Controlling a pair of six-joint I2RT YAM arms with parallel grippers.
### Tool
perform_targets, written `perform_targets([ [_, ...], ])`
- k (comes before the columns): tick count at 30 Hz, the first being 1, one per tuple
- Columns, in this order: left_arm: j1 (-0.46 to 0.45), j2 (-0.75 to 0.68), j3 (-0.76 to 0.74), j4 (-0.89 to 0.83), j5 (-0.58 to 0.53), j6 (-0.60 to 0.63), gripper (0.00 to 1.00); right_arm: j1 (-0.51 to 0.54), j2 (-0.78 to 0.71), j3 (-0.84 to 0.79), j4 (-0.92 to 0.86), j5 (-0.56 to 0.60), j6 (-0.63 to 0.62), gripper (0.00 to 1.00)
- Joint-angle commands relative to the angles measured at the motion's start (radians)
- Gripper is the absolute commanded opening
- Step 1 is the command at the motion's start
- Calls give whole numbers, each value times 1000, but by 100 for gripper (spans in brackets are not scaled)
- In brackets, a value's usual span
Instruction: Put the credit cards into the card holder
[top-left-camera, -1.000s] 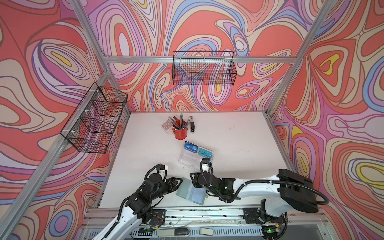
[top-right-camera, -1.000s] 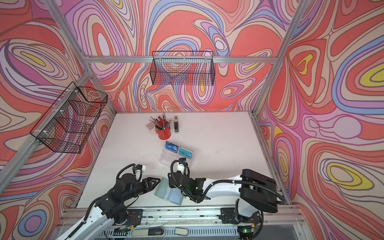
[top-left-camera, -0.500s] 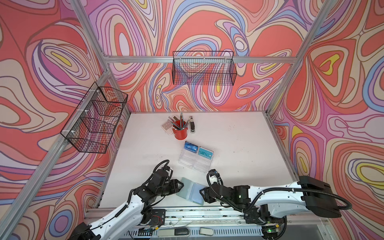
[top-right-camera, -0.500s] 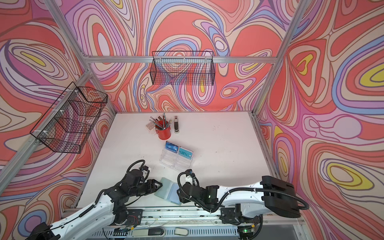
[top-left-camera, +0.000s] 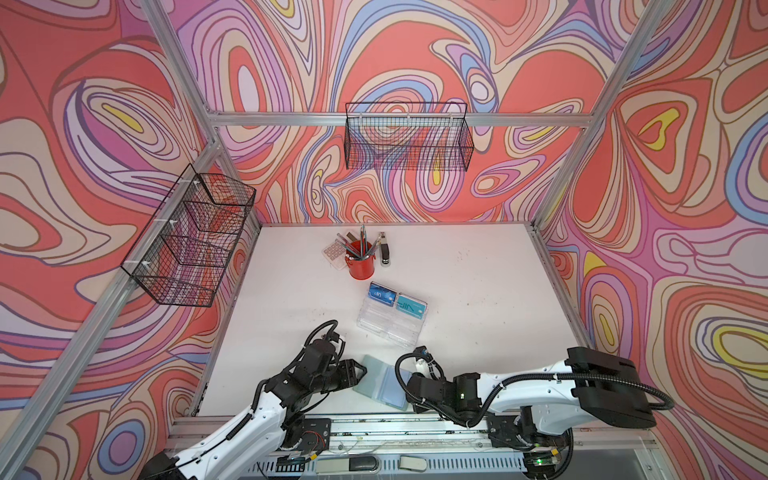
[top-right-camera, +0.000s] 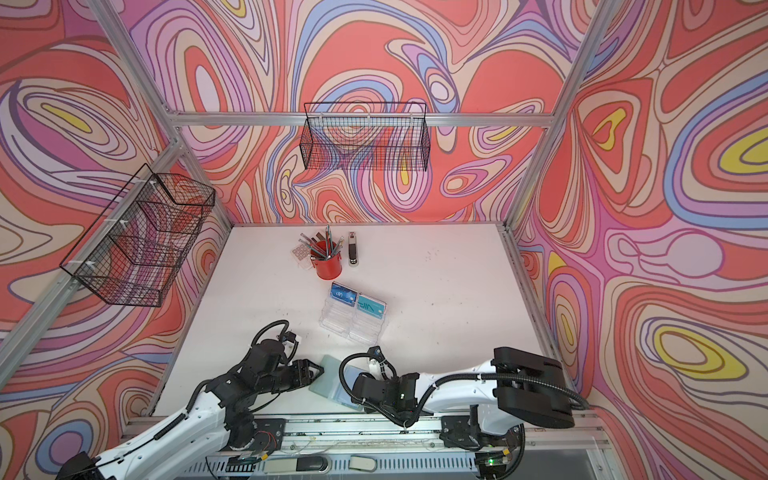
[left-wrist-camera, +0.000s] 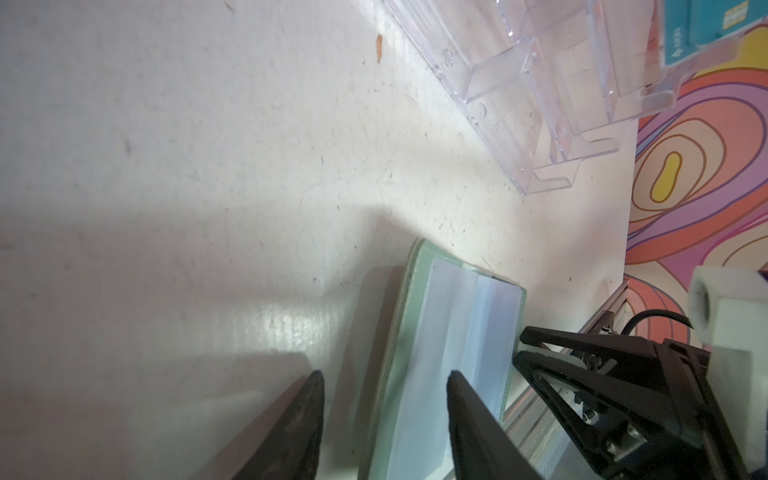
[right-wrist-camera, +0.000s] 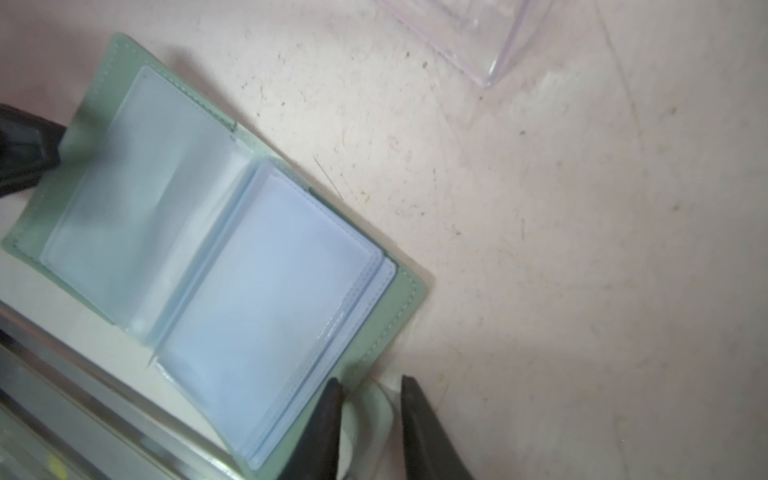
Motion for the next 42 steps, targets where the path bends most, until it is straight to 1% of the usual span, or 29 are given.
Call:
perform_targets([
  [1,-1,-32,8,-49,-37,0,50,3,17,44,-55,84,22,16],
  [3,-1,-42,2,-50,-50,-11,50,2,29,63,-56,125,20,12],
  [7,-1,-31,-9,-15,-43,-26,50,-27,46,91,-36,198,11,1],
  [11,-1,21,-3,25,-32,-20,50,-83,46,81,38,196,-42,0],
  [16,0,128,17,87,-37,-11,48,-131,85,92,56,188,-102,0],
  [19,3,186,47,103,-37,-6,48,-166,99,86,81,157,-126,0],
  [21,8,214,72,91,-40,2,51,-180,101,82,77,153,-122,0],
  [24,22,214,104,38,-74,10,64,-195,88,60,74,158,-97,0],
  [26,37,182,124,-15,-113,18,73,-199,74,44,78,159,-84,0],
  [27,43,159,134,-44,-130,23,76,-200,70,40,76,160,-78,0],
  [30,51,60,187,-186,-216,46,79,-200,60,31,77,157,-62,0],
  [35,51,-157,277,-480,-458,72,82,-210,58,19,80,146,-40,0],
  [36,51,-198,302,-549,-519,66,85,-213,55,14,88,135,-33,0],
  [37,40,-234,313,-615,-605,11,88,-215,54,7,96,130,-22,0],
  [38,34,-265,303,-640,-648,-27,88,-215,51,2,106,125,-10,0],
  [40,34,-318,286,-661,-704,-62,87,-215,39,-21,149,105,13,1],
  [42,34,-346,281,-679,-749,-82,88,-215,25,-36,188,86,14,9],
])
